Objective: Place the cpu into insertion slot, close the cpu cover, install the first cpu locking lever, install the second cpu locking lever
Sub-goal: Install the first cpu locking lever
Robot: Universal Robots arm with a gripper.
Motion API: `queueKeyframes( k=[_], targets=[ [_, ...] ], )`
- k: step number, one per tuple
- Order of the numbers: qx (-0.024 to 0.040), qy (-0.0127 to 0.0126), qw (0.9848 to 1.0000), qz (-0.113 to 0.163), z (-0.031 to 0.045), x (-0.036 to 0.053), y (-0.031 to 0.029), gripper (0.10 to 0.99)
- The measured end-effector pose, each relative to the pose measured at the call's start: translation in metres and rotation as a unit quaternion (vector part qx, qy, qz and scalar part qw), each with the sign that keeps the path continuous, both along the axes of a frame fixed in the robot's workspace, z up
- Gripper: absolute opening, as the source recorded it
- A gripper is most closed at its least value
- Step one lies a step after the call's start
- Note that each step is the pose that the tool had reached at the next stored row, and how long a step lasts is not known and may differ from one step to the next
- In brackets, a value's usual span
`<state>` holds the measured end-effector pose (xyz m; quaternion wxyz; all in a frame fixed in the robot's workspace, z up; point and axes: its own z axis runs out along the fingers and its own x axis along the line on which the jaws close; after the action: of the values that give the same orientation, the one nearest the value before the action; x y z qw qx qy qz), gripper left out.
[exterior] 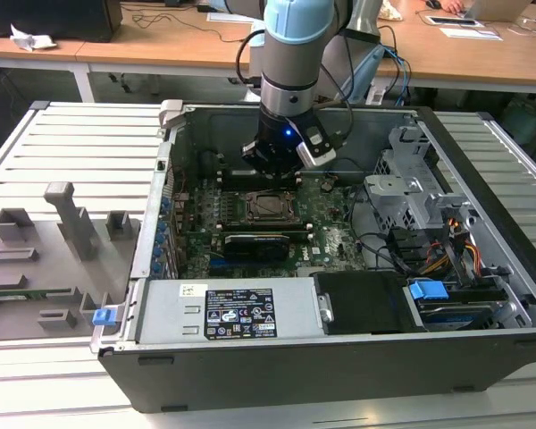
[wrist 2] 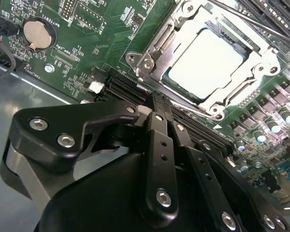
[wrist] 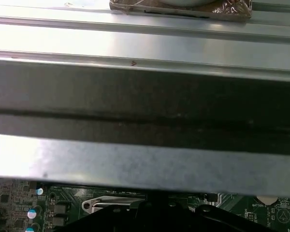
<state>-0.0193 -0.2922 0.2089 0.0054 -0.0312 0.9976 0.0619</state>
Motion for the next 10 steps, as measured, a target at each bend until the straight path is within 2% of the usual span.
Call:
queueKeyframes(
  k=[10],
  targets=[
    [-0.0026, 0.0001, 1.0, 0.0, -0.0058, 0.0018, -0.0001, 0.106]
  ],
)
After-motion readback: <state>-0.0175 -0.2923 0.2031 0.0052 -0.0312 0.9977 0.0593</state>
